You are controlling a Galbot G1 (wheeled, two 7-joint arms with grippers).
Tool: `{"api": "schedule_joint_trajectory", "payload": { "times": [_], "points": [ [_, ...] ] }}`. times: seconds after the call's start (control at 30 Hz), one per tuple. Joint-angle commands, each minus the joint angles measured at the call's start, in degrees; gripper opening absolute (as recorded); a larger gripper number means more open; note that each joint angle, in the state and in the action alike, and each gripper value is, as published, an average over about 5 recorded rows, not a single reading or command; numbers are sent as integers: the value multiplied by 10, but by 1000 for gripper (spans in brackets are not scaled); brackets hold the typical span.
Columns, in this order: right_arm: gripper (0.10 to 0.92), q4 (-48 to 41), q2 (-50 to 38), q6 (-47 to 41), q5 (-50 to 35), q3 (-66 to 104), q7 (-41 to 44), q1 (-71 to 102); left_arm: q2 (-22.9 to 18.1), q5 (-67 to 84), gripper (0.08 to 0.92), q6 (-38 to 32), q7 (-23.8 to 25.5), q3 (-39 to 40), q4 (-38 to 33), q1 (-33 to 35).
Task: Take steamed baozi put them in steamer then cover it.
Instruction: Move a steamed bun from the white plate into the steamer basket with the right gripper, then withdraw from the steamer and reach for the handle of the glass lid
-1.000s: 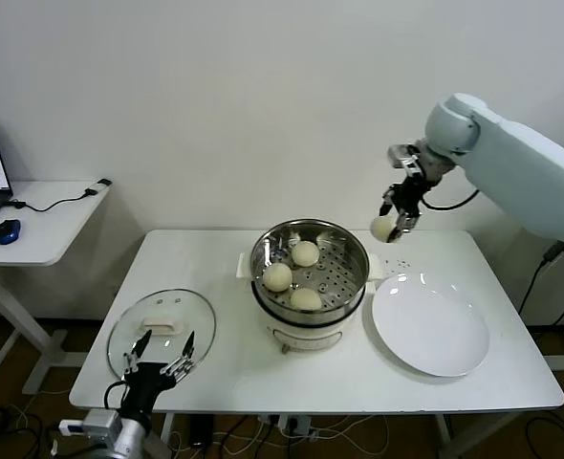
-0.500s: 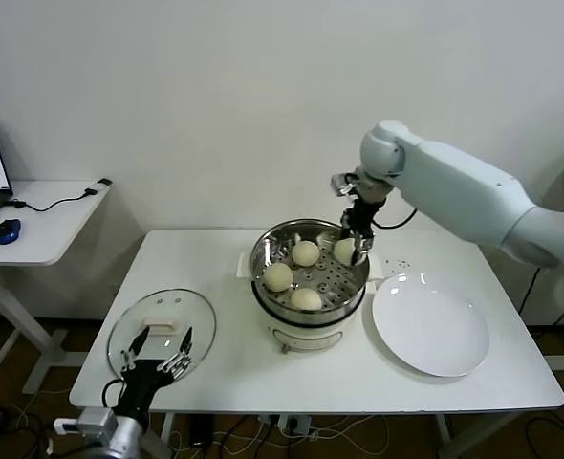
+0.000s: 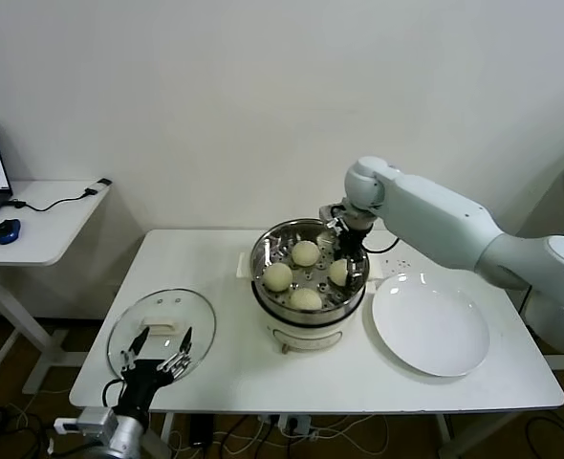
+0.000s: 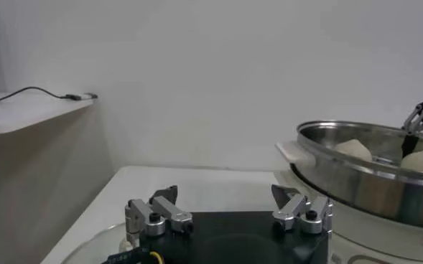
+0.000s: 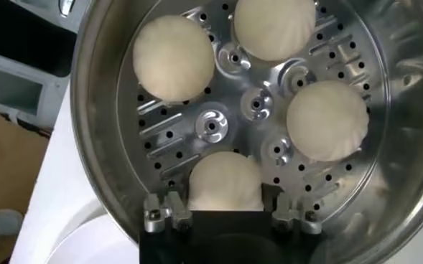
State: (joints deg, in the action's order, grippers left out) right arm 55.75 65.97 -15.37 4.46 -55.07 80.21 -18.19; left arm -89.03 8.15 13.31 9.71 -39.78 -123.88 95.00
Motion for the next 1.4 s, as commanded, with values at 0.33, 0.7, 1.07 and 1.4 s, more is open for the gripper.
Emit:
{"api": "schedule_joint_trajectory", "payload": {
  "times": [0.33,0.7,1.07,1.4],
  "points": [
    [822,148,-164,-21,-199,204,-248,0,1,50,823,14,-32,9,-11,-5],
    [823,318,-191,70,-257,661,-529,400,4,73,823,-59,-39,14,-31,-6],
    [823,389,-56,217,-296,953,-605,748,11,-26,823,-101,-80,14,16,-37],
    [823,420,91,285,-357,1008,-697,930,20,-298,823,-163,-85,-19,109,-70]
  ]
}}
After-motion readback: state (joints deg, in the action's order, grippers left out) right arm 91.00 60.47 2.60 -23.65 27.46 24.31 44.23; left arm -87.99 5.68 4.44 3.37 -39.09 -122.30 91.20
